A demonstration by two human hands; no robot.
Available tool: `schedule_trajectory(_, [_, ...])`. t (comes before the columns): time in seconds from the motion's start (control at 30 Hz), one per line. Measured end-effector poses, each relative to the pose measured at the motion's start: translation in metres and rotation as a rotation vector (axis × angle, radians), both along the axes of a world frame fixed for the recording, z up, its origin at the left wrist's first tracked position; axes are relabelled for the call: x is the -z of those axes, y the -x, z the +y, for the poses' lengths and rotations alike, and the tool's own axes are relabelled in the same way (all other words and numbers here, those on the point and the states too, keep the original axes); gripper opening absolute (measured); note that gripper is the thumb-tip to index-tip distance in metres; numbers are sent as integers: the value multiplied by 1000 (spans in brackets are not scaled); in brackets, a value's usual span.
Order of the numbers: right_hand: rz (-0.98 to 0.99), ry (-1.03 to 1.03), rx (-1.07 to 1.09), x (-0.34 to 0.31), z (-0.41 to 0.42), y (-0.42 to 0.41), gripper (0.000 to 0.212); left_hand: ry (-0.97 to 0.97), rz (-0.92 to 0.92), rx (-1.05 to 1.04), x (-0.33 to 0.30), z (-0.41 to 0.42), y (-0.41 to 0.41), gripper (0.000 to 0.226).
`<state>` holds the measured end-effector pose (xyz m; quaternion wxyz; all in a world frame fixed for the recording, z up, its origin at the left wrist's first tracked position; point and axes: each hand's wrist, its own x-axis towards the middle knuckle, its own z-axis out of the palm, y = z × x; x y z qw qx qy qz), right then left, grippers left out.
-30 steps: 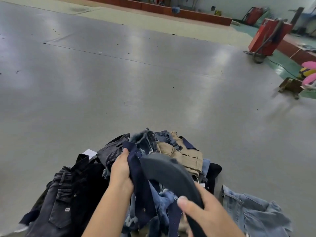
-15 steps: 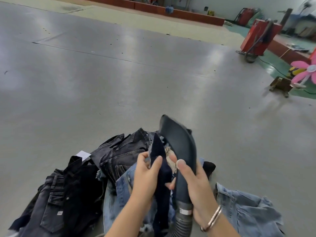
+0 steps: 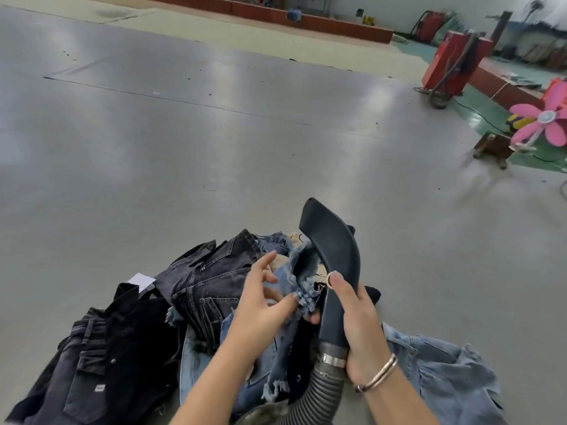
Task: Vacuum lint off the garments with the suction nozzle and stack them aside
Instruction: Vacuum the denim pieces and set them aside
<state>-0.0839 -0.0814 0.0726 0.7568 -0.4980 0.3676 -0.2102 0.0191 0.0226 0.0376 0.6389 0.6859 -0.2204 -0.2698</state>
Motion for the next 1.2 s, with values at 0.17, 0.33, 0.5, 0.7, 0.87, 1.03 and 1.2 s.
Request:
schedule_trajectory(0.17, [-60, 26, -113, -3, 1, -5, 33, -51, -33, 443, 3, 7, -8, 44])
schedule_trajectory(0.33, [-111, 88, -130, -7, -4, -7, 30, 9, -135, 30, 19, 0, -7, 24])
schedule_trajectory(0.5, [8, 187, -167, -8, -14, 10, 31, -22, -108, -286, 23, 8, -28, 44])
schedule_trajectory(0.7, [84, 273, -312, -8, 5, 32, 9, 62, 205, -329, 22, 5, -34, 29])
schedule_trajectory(0.87, [113, 370, -417, -16, 20, 40, 16, 20, 40, -405, 20, 1, -35, 21])
schedule_trajectory(1.03, [205, 483, -451, -12, 42, 37, 22, 83, 24, -456, 16, 1, -33, 30])
schedule_trajectory(1.2, [222, 500, -365, -5, 40, 21, 12, 134, 172, -357, 14, -2, -33, 20])
